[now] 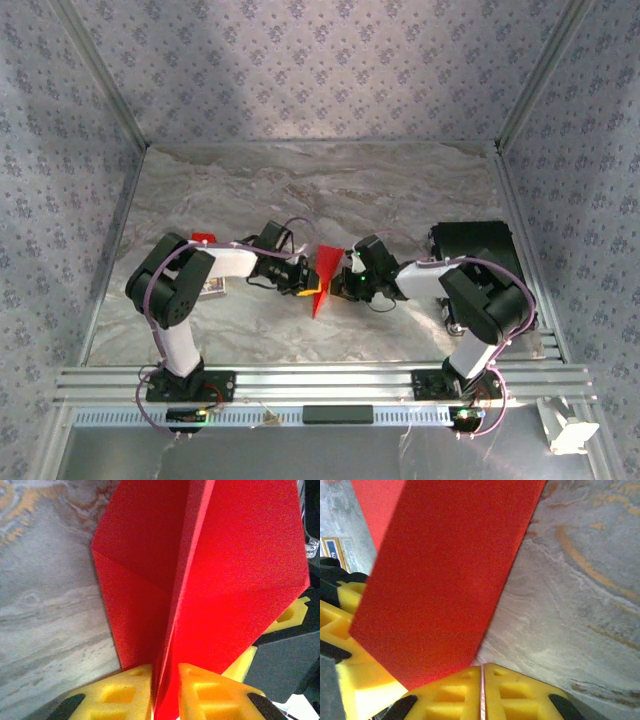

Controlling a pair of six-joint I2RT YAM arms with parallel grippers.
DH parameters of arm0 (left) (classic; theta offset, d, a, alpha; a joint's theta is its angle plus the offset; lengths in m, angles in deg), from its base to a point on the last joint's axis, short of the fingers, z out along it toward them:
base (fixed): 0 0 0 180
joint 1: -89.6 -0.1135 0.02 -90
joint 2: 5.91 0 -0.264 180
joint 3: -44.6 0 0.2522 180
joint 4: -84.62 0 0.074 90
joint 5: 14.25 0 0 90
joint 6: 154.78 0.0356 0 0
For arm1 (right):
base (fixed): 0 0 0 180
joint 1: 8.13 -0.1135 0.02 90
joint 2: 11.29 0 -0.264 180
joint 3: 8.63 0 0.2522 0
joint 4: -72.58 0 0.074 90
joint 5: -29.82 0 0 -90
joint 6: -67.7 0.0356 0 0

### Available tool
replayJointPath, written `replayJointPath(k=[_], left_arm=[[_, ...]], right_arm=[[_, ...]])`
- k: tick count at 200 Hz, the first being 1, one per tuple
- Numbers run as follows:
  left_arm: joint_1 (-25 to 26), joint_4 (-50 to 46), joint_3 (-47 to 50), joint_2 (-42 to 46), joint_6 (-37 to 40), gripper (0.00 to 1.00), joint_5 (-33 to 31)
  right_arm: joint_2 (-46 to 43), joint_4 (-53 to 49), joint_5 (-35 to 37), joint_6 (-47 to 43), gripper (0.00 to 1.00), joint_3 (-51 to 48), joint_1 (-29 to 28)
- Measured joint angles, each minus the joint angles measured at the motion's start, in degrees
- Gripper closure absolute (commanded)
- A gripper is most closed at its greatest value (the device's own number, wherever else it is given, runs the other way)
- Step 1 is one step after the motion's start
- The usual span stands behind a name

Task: Fold a paper plane with a square sheet of paper (pick it up from the middle)
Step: Turn over a paper plane at the center of the table.

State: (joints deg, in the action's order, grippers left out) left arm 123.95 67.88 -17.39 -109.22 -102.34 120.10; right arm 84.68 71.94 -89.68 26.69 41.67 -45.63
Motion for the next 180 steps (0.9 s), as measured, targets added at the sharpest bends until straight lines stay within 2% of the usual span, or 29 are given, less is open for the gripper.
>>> replayJointPath(k=[41, 68, 87, 108, 145, 180], left_arm=[[0.8, -0.6, -0.1, 0.3, 0.2, 0.95, -0.9], [1.7, -3.7, -0.5, 3.0, 1.0, 0.96, -4.8], [2.8, -7.3, -2.3, 6.3, 1.6, 0.98, -9.7], [4.4, -13.4, -6.0, 9.6, 2.9, 0.99, -18.2], [7.5, -23.7, -12.7, 10.6, 5.5, 0.99, -32.2], [8.9, -29.4, -14.8, 9.4, 6.6, 1.0, -38.8]], right_arm=[[-0.1, 1.5, -0.1, 0.6, 0.89, -0.8, 0.1], [-3.1, 0.2, 1.4, 0.5, 0.9, -2.3, 0.7], [-6.1, -1.8, 3.7, 0.5, 0.9, -2.9, 1.7], [-8.9, -3.3, 6.0, 0.5, 0.9, -3.1, 2.7], [-10.4, -5.1, 9.2, 0.5, 0.9, -3.1, 3.0], [-10.4, -5.7, 10.3, 0.5, 0.89, -3.1, 3.0]])
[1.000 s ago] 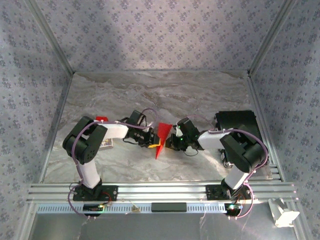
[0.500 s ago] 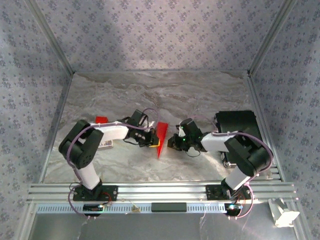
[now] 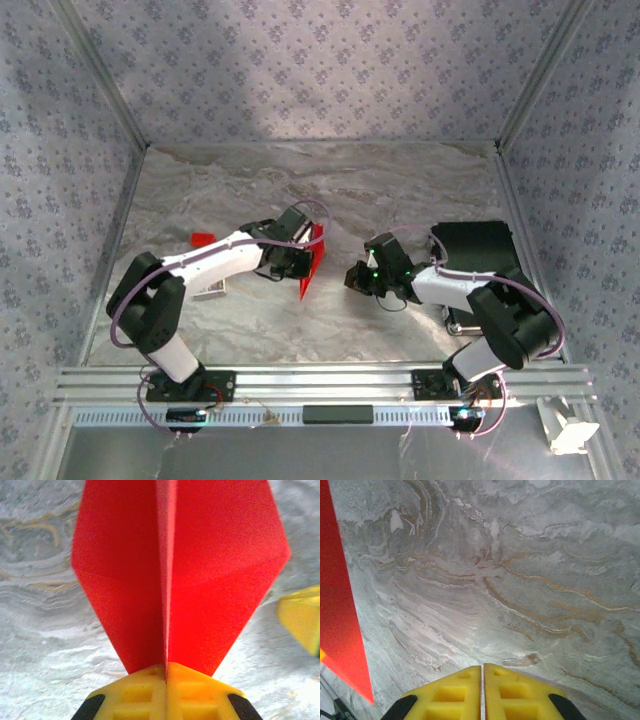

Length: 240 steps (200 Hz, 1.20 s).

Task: Fold a paper plane with a square sheet of paper (pick it up from the middle)
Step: Turn over a paper plane at the center of the table.

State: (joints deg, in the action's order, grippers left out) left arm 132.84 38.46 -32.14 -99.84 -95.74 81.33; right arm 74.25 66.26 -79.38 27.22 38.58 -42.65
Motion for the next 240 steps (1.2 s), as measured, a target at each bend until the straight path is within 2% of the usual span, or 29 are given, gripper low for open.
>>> replayJointPath(k=[33, 151, 240], left_arm=[[0.3, -2.5, -0.1, -2.7, 0.1, 1.0, -2.5], [0.8, -3.4, -0.1, -5.2, 0.1, 0.99, -2.7], [0.8, -3.4, -0.1, -6.0, 0.2, 0.88, -2.6]], right_arm=[[-0.3, 0.0, 0.0, -0.3, 0.88, 0.0, -0.6], [-1.8, 0.5, 0.4, -0.9, 0.87, 0.1, -1.4], [-1.8, 0.5, 0.4, -0.9, 0.86, 0.2, -1.4]])
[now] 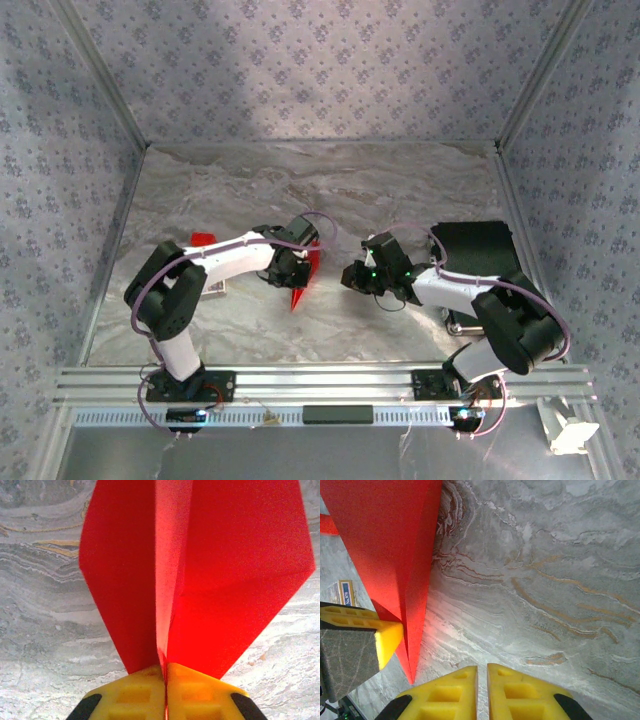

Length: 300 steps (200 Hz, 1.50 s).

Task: Fold a paper plane with a square sheet of paper (pick it up from the middle)
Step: Turn over a paper plane at the center of the table.

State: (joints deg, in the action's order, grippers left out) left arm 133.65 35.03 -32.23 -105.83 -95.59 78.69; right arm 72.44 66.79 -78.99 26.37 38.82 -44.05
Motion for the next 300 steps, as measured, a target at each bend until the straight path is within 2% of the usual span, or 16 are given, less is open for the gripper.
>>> replayJointPath(k=[194, 255, 300], left_arm=[[1.2, 0.0, 0.0, -2.6, 0.0, 0.82, -0.9], [2.4, 0.0, -0.1, -3.0, -0.8, 0.79, -3.0], [4.5, -1.5, -2.2, -4.7, -5.0, 0.77, -6.3]], right_arm=[[0.0, 0.0, 0.0, 0.0, 0.85, 0.0, 0.1], [0.0, 0.0, 0.0, 0.0, 0.85, 0.0, 0.3], [-1.3, 0.0, 0.0, 0.0, 0.84, 0.0, 0.5]])
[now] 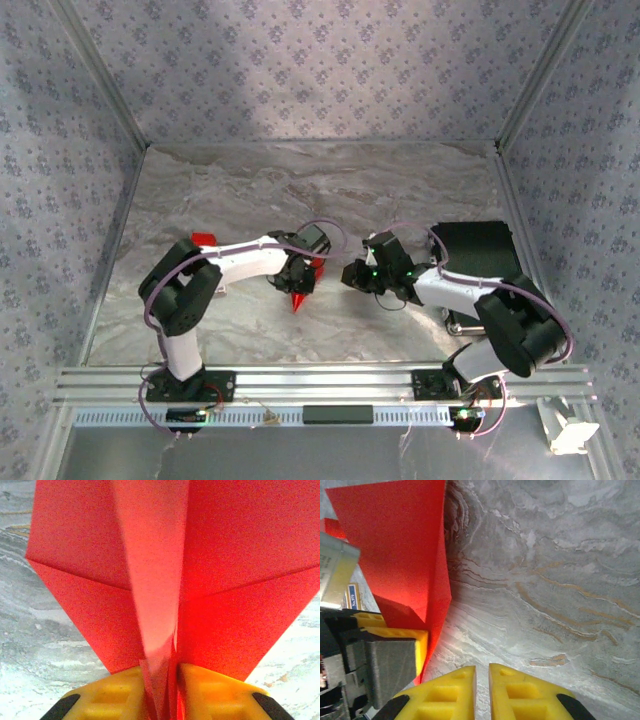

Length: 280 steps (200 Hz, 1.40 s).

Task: Fold a paper plane with a square sheet of paper (pick it up from the middle)
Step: Turn over a paper plane at the center of the table.

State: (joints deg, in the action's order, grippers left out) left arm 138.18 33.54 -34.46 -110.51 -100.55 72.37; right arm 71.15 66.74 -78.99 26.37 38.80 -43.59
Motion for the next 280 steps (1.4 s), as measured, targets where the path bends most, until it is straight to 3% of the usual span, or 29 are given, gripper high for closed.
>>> replayJointPath(k=[77, 99, 269, 280], left_arm=[[2.1, -3.2, -4.4, -3.1, -7.4, 0.66, -2.3], [2.1, -3.4, -4.4, -3.2, -9.0, 0.56, -2.4], [2.6, -7.2, -6.7, -0.6, -13.4, 0.53, -5.4], [2.6, -7.6, -6.9, 0.4, -13.5, 0.46, -5.5]], right_arm=[[-5.8, -0.3, 0.6, -0.1, 0.83, -0.8, 1.3], [-7.1, -0.9, 1.1, -0.2, 0.83, -1.5, 1.7], [-13.1, -6.8, 2.5, -2.7, 0.8, -3.5, 5.6], [-13.4, -7.3, 2.6, -3.1, 0.79, -3.5, 6.0]])
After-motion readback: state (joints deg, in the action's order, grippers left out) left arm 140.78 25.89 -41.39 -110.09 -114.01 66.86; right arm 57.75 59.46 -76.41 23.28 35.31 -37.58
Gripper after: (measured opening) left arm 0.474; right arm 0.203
